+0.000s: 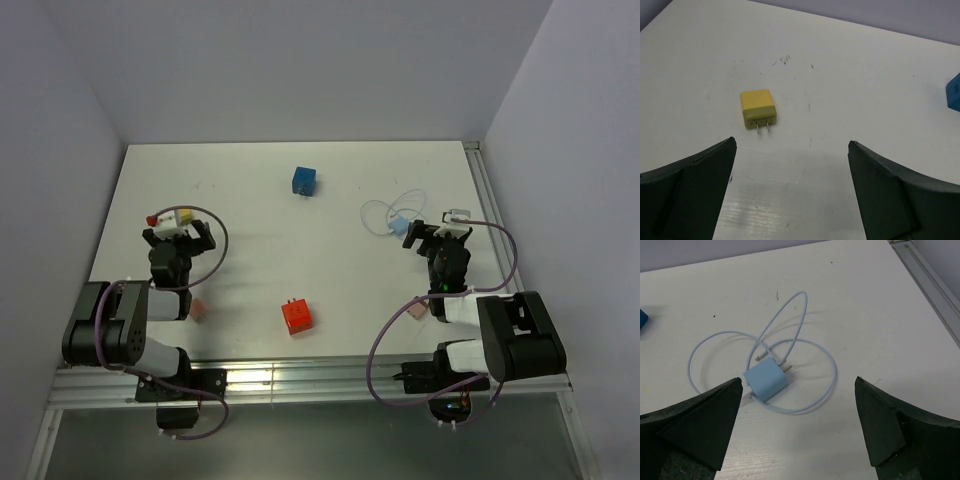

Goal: Insert the plug

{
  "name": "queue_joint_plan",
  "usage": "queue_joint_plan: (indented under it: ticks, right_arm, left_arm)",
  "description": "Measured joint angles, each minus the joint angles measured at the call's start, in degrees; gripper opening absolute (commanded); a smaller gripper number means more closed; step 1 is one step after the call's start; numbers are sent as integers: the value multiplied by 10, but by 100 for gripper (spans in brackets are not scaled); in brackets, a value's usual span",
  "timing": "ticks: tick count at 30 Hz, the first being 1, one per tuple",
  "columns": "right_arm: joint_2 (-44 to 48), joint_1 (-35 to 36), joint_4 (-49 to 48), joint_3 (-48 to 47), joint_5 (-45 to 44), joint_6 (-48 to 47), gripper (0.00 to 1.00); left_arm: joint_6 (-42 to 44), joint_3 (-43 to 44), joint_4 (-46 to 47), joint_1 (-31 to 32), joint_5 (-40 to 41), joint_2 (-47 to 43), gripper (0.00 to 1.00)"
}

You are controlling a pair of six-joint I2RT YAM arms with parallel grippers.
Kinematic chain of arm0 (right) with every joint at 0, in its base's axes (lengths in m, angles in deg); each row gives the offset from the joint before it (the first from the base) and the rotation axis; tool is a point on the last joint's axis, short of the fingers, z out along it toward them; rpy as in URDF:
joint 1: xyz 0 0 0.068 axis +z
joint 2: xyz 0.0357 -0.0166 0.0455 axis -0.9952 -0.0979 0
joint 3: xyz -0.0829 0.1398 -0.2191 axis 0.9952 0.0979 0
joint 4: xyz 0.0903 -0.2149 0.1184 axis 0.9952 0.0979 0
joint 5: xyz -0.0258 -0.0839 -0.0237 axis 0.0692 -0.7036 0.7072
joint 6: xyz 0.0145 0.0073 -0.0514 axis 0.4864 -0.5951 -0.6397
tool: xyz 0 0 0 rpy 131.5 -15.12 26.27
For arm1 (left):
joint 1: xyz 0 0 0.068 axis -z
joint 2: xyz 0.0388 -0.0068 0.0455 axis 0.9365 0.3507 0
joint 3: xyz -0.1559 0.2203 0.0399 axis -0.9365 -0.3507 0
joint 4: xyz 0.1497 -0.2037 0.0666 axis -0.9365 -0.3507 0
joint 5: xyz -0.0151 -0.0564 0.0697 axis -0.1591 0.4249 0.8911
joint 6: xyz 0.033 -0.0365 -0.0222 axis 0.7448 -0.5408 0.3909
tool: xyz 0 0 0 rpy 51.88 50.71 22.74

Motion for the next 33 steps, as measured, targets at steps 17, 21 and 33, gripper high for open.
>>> queue_joint_plan:
  ticks: [17,21,33]
  right_arm:
    - [68,37,63,-19,-73,-25,100]
    - [148,100,167,-54,-179,31,100]
    - [162,66,778,-344,-120,303,100]
  left_arm:
    - [-350,162,-508,1,163,-284,100]
    - [-391,180,-574,1,94,-296,100]
    - [-407,178,-628,28,-144,-289,94]
